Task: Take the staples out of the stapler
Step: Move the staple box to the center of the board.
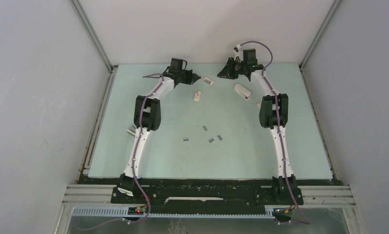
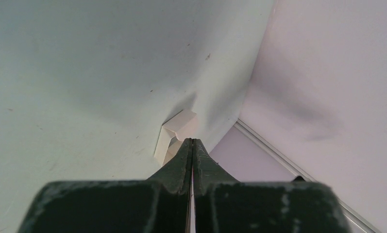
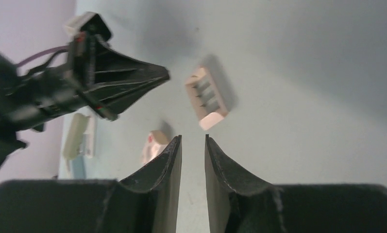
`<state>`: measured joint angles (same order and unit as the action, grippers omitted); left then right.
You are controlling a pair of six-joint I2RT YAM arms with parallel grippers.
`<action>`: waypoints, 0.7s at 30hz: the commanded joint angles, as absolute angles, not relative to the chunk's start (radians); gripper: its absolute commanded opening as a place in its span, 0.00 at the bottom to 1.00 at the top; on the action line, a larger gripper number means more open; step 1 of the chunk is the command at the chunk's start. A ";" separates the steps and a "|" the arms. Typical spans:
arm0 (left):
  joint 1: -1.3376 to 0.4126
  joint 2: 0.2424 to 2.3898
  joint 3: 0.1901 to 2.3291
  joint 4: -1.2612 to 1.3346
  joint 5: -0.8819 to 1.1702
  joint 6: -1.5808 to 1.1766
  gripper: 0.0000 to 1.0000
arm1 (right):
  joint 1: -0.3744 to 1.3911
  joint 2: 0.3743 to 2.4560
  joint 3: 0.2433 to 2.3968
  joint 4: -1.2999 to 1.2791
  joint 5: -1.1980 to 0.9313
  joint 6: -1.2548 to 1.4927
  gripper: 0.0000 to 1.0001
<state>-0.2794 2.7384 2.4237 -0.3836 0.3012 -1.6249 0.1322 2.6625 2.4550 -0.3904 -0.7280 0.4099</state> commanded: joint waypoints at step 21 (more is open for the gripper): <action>-0.197 2.424 2.249 -0.293 0.404 -1.305 0.18 | 0.294 2.690 2.601 -0.463 -0.210 -0.216 0.00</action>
<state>-0.2245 2.5950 2.3169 -0.3389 0.3557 -1.4582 0.2665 2.7232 2.5908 -0.4911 -0.3302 -0.0116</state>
